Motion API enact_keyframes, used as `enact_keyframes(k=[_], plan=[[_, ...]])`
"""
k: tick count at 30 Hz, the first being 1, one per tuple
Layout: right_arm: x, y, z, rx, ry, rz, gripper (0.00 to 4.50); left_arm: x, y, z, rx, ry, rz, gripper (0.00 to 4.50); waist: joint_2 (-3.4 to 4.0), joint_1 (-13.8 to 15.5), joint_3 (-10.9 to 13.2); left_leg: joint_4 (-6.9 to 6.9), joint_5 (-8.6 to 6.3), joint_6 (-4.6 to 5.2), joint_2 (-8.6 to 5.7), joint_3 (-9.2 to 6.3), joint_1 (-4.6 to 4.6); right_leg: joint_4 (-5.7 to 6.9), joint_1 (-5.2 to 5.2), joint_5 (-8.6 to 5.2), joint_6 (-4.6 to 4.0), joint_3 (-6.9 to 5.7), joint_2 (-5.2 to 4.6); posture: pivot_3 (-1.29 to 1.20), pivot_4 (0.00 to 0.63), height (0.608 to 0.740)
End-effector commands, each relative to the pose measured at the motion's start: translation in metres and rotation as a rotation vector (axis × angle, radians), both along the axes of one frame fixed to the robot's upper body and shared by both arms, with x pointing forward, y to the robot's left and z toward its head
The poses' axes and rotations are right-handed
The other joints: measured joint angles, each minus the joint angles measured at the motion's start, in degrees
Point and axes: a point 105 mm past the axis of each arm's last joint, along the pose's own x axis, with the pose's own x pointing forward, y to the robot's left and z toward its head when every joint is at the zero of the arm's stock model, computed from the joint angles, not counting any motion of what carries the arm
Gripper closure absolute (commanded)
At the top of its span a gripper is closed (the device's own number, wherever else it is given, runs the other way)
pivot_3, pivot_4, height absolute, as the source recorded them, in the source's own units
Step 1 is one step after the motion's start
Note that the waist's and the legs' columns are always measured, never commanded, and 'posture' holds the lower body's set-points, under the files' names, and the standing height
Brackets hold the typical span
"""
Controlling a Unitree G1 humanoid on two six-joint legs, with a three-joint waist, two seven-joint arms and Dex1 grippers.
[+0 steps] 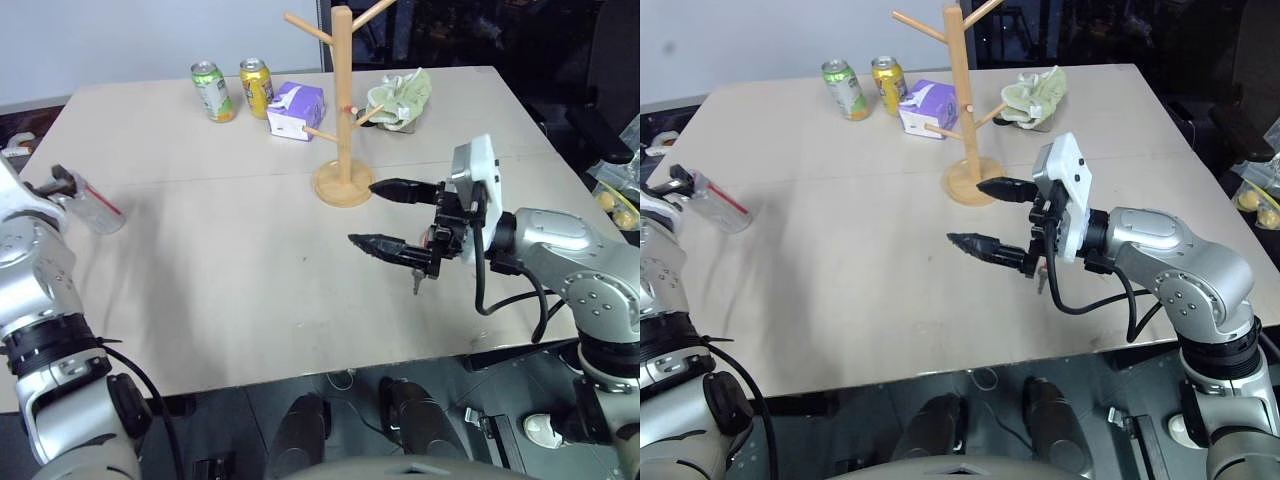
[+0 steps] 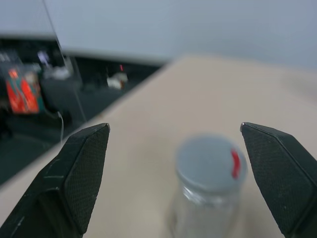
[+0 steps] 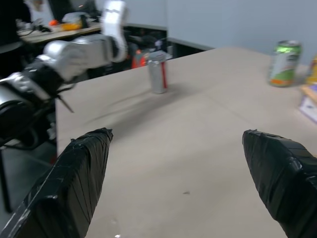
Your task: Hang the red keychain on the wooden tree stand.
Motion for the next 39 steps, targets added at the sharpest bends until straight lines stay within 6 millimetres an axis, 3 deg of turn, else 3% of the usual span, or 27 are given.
enact_keyframes(k=[1, 4, 7, 11, 14, 22, 32, 39], plan=[[0.005, -0.016, -0.003, 0.014, 0.022, -0.115, 0.00, 0.012, -0.062, 0.058, 0.230, -0.076, -0.364, 0.11, -0.02, 0.2, 0.0, 0.00, 0.00, 0.00, -0.01, 0.00, 0.00, 0.00, 0.00, -0.01, 0.00, -0.01, 0.00, 0.00, 0.150, 0.740], [0.024, -0.038, -0.029, -0.066, 0.072, -0.348, 0.00, 0.023, -0.144, 0.031, 0.268, 0.060, -0.841, 0.11, 0.07, 0.7, 0.0, 0.00, 0.00, 0.00, -0.13, 0.05, -0.02, -0.03, 0.02, -0.05, -0.03, 0.04, -0.10, 0.00, 0.150, 0.740], [0.034, -0.055, -0.046, -0.051, 0.154, -0.550, 0.00, 0.011, -0.195, 0.006, 0.210, 0.138, -1.151, 0.11, 0.14, 0.0, -0.1, 0.00, 0.00, 0.00, -0.26, 0.22, 0.00, -0.03, 0.01, -0.08, -0.05, 0.27, -0.19, 0.00, 0.150, 0.740], [0.035, -0.068, -0.066, -0.039, 0.248, -0.717, 0.00, -0.014, -0.250, -0.017, 0.199, 0.264, -1.520, 0.11, 0.07, -1.2, 0.0, -0.02, 0.00, 0.00, 0.04, 0.19, -0.06, -0.01, -0.11, -0.04, 0.01, 0.25, 0.19, 0.00, 0.150, 0.740], [0.039, -0.075, -0.078, -0.041, 0.307, -0.808, 0.00, -0.028, -0.275, -0.026, 0.227, 0.345, -1.704, 0.11, 0.13, -1.5, 0.0, -0.04, 0.00, 0.01, 0.12, 0.15, 0.01, 0.07, -0.12, -0.08, -0.06, 0.27, 0.39, 0.00, 0.150, 0.740], [0.050, -0.091, -0.103, -0.068, 0.414, -0.966, 0.00, -0.041, -0.296, -0.032, 0.308, 0.426, -1.908, 0.11, 0.16, -1.9, 0.0, -0.05, 0.00, 0.02, 0.11, 0.24, 0.13, 0.05, -0.03, -0.20, -0.26, 0.38, 0.41, 0.00, 0.150, 0.740], [0.047, -0.043, -0.112, -0.059, 0.496, -0.877, 0.00, -0.044, -0.301, -0.040, 0.301, 0.454, -1.958, 0.11, 0.17, -1.9, 0.0, -0.06, -0.01, 0.03, 0.11, 0.23, 0.12, 0.02, -0.04, -0.20, -0.26, 0.40, 0.41, 0.00, 0.150, 0.740], [0.056, -0.038, -0.126, -0.113, 0.516, -0.886, 0.00, -0.042, -0.301, -0.040, 0.304, 0.453, -1.946, 0.11, 0.17, -1.9, 0.0, -0.07, -0.01, 0.03, 0.10, 0.24, 0.09, -0.02, -0.04, -0.20, -0.25, 0.39, 0.38, 0.00, 0.150, 0.740]])
